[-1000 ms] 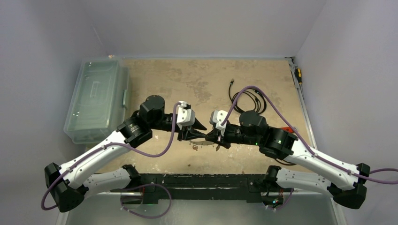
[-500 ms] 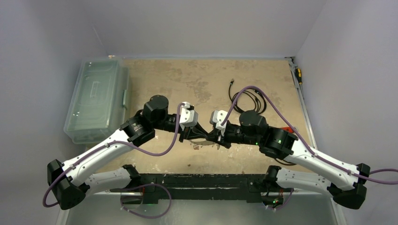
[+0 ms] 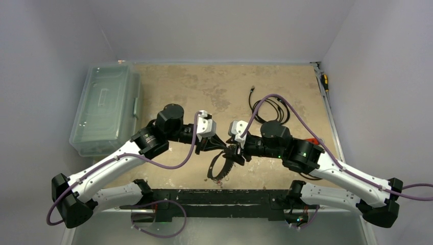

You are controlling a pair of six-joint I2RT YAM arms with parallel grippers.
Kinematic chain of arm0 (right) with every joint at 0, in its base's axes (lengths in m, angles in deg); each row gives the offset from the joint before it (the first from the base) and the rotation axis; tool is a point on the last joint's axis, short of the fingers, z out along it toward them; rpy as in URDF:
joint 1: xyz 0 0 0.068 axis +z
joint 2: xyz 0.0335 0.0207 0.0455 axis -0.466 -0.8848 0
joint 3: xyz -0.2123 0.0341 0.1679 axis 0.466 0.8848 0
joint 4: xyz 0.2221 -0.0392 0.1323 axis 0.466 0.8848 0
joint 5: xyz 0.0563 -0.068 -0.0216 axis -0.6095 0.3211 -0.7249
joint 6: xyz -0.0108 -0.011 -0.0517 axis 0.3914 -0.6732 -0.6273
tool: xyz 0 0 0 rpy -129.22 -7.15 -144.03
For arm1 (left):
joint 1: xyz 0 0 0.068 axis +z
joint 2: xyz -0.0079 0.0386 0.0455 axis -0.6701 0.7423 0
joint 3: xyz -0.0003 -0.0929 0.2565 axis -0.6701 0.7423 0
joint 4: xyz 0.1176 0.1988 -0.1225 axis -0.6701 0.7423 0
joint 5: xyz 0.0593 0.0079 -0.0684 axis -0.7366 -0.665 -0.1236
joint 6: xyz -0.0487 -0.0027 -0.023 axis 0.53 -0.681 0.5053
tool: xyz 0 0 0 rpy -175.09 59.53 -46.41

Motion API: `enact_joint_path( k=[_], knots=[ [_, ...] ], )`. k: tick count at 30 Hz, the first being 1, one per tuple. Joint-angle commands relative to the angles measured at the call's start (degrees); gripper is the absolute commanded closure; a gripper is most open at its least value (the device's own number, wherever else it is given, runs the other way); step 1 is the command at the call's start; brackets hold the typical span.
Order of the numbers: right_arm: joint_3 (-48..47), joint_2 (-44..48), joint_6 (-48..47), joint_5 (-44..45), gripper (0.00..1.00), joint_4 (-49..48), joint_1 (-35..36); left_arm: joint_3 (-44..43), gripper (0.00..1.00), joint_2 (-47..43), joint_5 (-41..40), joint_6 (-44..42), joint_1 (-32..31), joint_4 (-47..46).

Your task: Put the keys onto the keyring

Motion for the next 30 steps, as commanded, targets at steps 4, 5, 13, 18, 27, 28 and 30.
enact_joint_path(
  k=[4,5,13,18,27,28,30],
  knots=[
    [0.74,2.52,-0.7,2.66,0.37,-2.71,0.28,-1.76,1.0,-0.62,-3.66,0.84,-0.07,-0.71],
    [0.94,2.79,-0.7,3.23,0.36,-2.76,0.28,-1.75,1.0,-0.62,-4.08,0.91,-0.1,-0.59],
    [4.24,6.49,1.59,7.98,0.29,-6.69,0.28,-2.0,1.0,-0.08,-6.52,1.78,-0.08,-0.68],
    [9.88,11.01,6.74,7.15,0.3,-16.26,0.28,-1.22,1.0,-0.84,-7.39,3.15,-0.07,-2.97],
    [16.13,14.28,12.97,7.65,0.32,-25.7,0.28,-0.22,1.0,-1.36,-9.2,5.8,-0.15,-6.34],
    [16.14,13.96,13.12,7.8,0.32,-25.74,0.28,-0.03,1.0,-1.47,-9.51,6.03,-0.11,-6.74],
    [16.18,13.64,13.64,7.92,0.32,-26.36,0.28,0.29,1.0,-1.7,-10.81,6.92,-0.1,-7.66]
  ],
)
